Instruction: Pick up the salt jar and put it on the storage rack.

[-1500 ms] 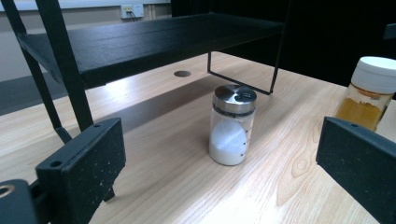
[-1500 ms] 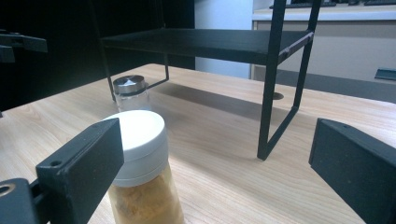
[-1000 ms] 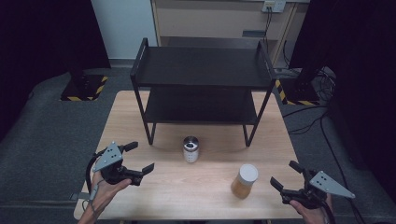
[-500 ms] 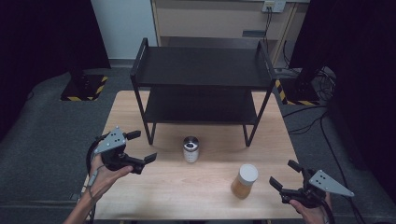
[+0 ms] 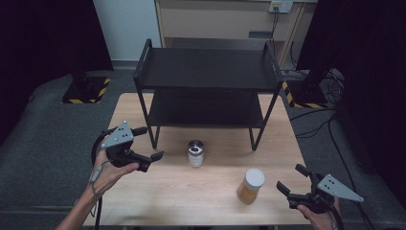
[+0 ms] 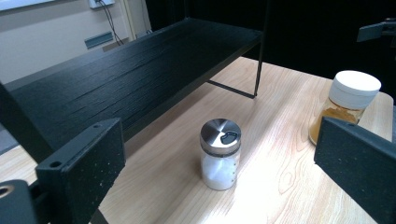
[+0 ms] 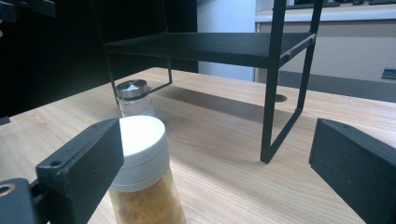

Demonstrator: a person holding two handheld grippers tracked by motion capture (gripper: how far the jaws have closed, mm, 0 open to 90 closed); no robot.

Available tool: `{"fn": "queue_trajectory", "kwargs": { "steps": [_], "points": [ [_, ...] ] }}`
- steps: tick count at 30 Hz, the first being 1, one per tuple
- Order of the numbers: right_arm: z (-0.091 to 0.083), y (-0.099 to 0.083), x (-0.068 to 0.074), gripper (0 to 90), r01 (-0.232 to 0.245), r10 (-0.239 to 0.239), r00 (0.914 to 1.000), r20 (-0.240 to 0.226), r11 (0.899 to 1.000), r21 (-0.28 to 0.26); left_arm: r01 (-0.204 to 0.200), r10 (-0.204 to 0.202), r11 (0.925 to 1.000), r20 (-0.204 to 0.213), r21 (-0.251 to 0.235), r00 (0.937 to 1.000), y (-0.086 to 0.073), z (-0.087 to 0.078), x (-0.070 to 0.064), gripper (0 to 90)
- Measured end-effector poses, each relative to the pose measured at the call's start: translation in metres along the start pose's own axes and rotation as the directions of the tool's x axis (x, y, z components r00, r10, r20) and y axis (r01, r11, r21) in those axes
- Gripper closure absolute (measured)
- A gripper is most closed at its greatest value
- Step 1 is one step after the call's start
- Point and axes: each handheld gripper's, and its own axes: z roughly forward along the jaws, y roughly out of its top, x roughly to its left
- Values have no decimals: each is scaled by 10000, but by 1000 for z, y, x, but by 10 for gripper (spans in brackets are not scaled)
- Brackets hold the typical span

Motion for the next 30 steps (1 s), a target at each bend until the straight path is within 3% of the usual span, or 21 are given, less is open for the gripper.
{"fn": "queue_trajectory", "kwargs": {
  "steps": [4, 9, 11, 16, 25, 30],
  "points": [
    [0, 0, 1, 36, 10, -10, 10000, 24, 10000, -33, -172, 172, 9996, -6, 215, 9999, 3, 8, -2, 8],
    [-2, -1, 1, 38, -29, 30, 9999, 99, 9999, -115, 31, -33, 9993, 67, 371, 10000, 1, 21, 0, 12],
    [-2, 0, 1, 41, -18, 19, 9999, 109, 9999, -114, 246, -254, 9991, 211, 345, 9995, -1, 28, 1, 12],
    [-2, -1, 2, 42, 7, -5, 9999, 154, 9999, -153, 159, -190, 9982, 545, 578, 9983, -2, 48, 1, 29],
    [-4, -1, 2, 44, -17, 22, 9997, 231, 9997, -235, 22, -122, 9959, 1099, 907, 9939, -10, 87, 15, 46],
    [-4, -1, 2, 46, 3, 4, 9997, 248, 9997, -258, 155, -313, 9932, 1369, 1152, 9901, -14, 106, 24, 51]
  ]
}}
